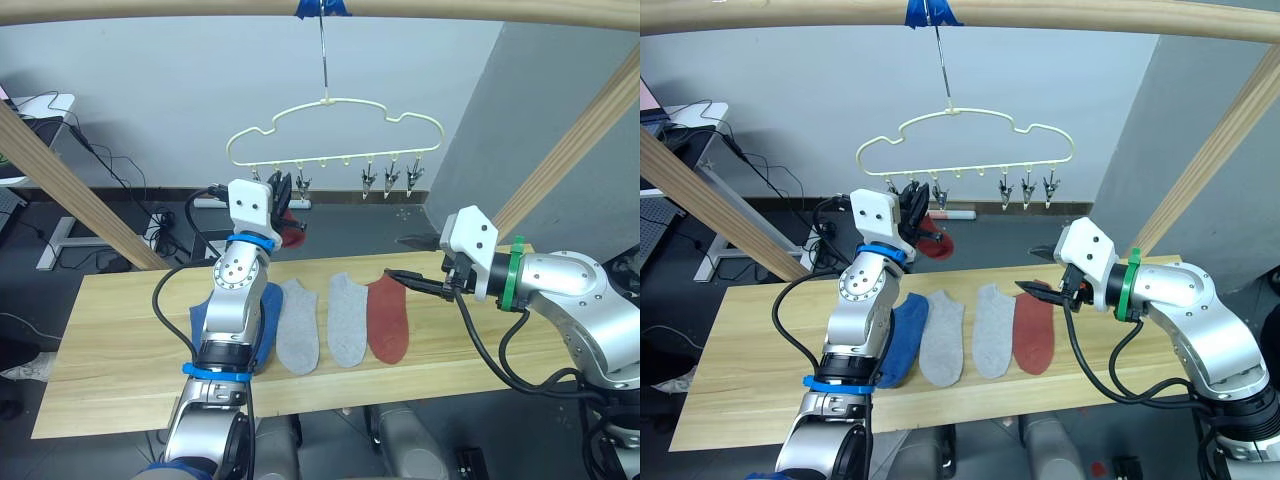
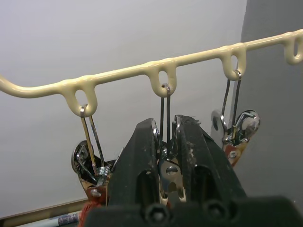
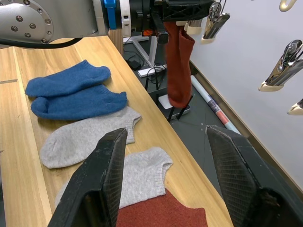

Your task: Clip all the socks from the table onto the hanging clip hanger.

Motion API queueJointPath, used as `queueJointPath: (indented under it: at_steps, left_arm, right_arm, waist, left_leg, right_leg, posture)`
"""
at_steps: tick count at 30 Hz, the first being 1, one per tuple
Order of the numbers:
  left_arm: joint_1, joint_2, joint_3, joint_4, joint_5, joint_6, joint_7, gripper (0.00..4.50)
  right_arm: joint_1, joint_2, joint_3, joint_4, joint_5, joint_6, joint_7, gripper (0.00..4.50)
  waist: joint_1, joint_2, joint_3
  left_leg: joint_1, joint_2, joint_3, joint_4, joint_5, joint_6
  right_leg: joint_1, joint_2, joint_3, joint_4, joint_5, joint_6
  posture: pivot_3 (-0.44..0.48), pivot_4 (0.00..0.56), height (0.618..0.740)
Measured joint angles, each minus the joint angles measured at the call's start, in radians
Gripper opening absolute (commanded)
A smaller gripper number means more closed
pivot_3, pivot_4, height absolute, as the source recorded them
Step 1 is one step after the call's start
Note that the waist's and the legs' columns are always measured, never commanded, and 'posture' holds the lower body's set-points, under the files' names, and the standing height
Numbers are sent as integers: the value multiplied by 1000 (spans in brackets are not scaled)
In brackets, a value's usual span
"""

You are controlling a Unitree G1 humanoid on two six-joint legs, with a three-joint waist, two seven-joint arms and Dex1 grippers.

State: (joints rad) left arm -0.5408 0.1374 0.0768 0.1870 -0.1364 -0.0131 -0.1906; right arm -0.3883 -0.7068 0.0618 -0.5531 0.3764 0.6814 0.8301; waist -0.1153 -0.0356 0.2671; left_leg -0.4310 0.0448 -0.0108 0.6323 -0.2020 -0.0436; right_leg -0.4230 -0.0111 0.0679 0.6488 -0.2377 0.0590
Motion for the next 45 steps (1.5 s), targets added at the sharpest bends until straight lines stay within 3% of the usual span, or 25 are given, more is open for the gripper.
queueJointPath:
  at_steps: [6,9,12,13,20,25,30,33,42,44,45]
  left_arm:
    - [21,21,-1,-45,1,5,-21,285]
    - [34,26,-2,-68,-4,22,-39,285]
    - [46,31,-5,-89,-17,44,-63,285]
    - [51,33,-7,-97,-19,51,-67,285]
    - [81,52,-15,-142,-26,102,-119,285]
    - [100,57,-18,-177,-42,127,-131,285]
    - [103,66,-16,-188,-47,145,-130,285]
    - [103,66,-15,-188,-53,157,-130,285]
    - [98,84,-9,-202,-117,208,-186,285]
    - [97,94,-7,-221,-146,242,-209,285]
    - [95,100,-3,-226,-161,258,-219,285]
  right_arm:
    - [56,5,50,5,-39,-10,-27,2786]
    - [64,62,89,46,-82,-5,-93,3266]
    - [67,151,153,125,-148,10,-199,4343]
    - [68,173,169,151,-170,10,-226,4500]
    - [25,439,209,585,-351,-135,-532,4500]
    - [-32,504,166,813,-394,-257,-626,4500]
    - [-39,558,110,931,-388,-279,-656,4500]
    - [-58,577,86,963,-383,-278,-654,3903]
    - [-70,602,77,985,-385,-282,-644,717]
    - [-62,603,77,958,-384,-268,-633,76]
    - [-56,603,78,940,-384,-258,-628,0]
  waist:
    - [0,0,0]
    - [-1,0,0]
    - [-1,0,0]
    - [-1,0,0]
    - [-2,0,0]
    - [1,0,0]
    - [2,0,0]
    - [1,0,0]
    - [1,0,0]
    - [1,0,0]
    - [1,0,0]
  left_leg:
    - [0,0,0,0,0,0]
    - [0,0,0,0,0,0]
    - [0,1,0,0,0,0]
    - [0,0,0,0,0,0]
    - [0,0,1,0,0,0]
    - [0,0,1,0,0,0]
    - [0,0,1,-1,0,0]
    - [1,0,1,0,0,0]
    - [1,1,1,0,0,0]
    - [1,1,0,0,0,0]
    - [1,1,1,0,0,0]
  right_leg:
    - [0,0,0,0,0,0]
    - [0,0,0,0,0,0]
    - [0,0,0,1,0,0]
    - [0,0,0,1,0,0]
    - [-1,0,1,1,0,0]
    - [-1,0,1,1,3,-4]
    - [0,0,1,0,3,-4]
    - [0,0,1,1,3,-4]
    - [0,0,1,1,3,-3]
    - [0,0,1,1,3,-3]
    - [0,0,1,1,3,-3]
  posture:
    - [-235,273,740]
    - [-237,271,740]
    - [-232,269,740]
    - [-232,269,740]
    - [-201,269,740]
    - [-181,268,740]
    - [-181,270,740]
    - [-181,270,740]
    - [-178,282,740]
    - [-179,284,740]
    - [-180,285,740]
